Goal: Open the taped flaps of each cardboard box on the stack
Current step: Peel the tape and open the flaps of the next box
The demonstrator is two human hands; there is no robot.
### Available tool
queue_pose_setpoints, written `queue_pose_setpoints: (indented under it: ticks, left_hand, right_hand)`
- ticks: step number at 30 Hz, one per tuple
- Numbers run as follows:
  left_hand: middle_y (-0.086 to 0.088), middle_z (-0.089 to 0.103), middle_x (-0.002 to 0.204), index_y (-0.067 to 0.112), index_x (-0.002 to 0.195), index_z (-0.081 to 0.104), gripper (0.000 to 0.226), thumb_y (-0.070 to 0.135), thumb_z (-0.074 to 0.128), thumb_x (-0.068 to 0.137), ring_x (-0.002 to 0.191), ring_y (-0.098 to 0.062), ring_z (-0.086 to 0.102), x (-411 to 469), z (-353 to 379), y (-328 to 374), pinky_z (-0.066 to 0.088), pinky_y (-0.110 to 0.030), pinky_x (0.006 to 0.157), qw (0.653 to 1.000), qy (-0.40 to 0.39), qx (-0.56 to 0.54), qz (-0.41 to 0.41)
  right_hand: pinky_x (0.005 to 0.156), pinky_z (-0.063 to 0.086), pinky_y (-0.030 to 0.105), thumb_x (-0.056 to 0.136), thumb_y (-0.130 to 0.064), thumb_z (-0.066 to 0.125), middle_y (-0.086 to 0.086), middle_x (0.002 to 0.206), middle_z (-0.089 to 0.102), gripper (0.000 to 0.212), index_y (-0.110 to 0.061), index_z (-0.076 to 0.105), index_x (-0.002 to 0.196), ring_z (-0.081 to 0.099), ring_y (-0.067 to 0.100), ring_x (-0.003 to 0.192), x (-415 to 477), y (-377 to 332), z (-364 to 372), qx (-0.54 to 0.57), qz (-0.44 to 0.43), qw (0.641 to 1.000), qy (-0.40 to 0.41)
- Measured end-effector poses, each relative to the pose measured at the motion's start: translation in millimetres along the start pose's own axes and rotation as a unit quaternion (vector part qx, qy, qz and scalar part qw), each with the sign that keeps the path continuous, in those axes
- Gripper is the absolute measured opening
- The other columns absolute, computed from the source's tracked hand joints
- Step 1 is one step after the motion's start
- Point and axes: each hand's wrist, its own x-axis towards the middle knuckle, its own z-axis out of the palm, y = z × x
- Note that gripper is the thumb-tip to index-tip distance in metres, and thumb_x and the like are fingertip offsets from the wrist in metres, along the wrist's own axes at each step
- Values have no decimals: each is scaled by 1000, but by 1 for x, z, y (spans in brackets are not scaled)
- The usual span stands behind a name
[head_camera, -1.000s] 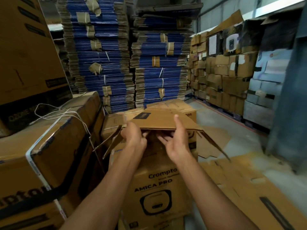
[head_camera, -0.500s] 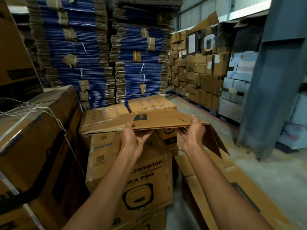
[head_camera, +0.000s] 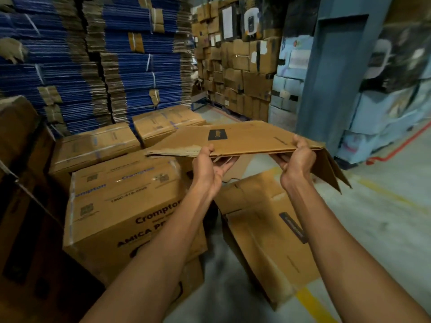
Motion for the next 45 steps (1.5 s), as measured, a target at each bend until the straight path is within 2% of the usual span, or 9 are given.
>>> queue_pose_setpoints:
  ticks: [5,11,16,23,26,31,34,39,45]
  left_hand:
    - [-28,59,133,1,122,55,22,2,45,103,116,-42,60,25,9,-73,60,-55,84,998,6,-28,-59]
    - [-23,59,134,6,123,54,24,-3,48,101,115,-38,61,51,-12,-147,50,-56,101,991,67,-53,-104]
    - [-20,66,117,2,119,55,17,1,49,103,110,-34,63,77,-38,-201,46,-53,108,982,125,-34,-136]
    - [-8,78,94,13,111,63,23,-5,56,97,91,-27,73,114,-102,-282,61,-44,81,970,175,-34,-167]
    - [-6,79,90,11,115,66,26,-4,59,95,83,-23,74,123,-139,-331,53,-49,98,958,216,-29,-186]
    - [-12,71,114,2,137,55,57,0,72,83,95,-28,70,113,-209,-418,63,-40,75,926,297,-44,-228]
    - [-12,66,130,5,140,54,83,15,81,63,117,-33,64,97,-242,-462,57,-45,94,916,317,-48,-242]
    - [-18,62,135,8,145,48,61,5,73,89,115,-36,65,73,-287,-521,62,-31,62,887,370,-37,-272]
    - [-16,68,74,-1,107,57,28,26,57,103,66,-25,71,67,-301,-555,51,-49,104,844,317,-15,-433]
  right_hand:
    - [62,60,38,100,-13,54,10,93,69,6,-10,59,102,71,25,85,52,-20,-51,-28,8,999,15]
    - [75,62,41,99,-8,57,8,100,70,18,-7,59,117,73,21,84,117,-4,-106,-63,44,997,17]
    - [73,60,39,99,-6,58,9,93,72,6,-5,63,99,74,19,77,170,31,-146,-83,85,993,12]
    - [70,63,36,97,-2,60,8,88,77,7,-3,67,100,75,20,80,227,87,-206,-98,130,987,16]
    - [67,63,33,97,-2,61,3,80,76,9,-7,67,93,74,16,71,244,120,-245,-122,149,980,40]
    - [59,61,29,96,-3,62,8,78,76,7,0,68,93,74,17,66,262,177,-333,-157,214,962,69]
    - [65,64,31,96,-6,64,8,83,78,7,-2,69,99,75,16,69,265,208,-392,-183,251,944,111]
    - [54,58,31,92,-7,70,7,86,73,5,-6,67,97,67,19,73,270,245,-461,-235,302,902,199]
    - [66,54,33,97,-4,56,7,104,67,13,-9,67,93,63,18,79,290,252,-480,-238,324,888,221]
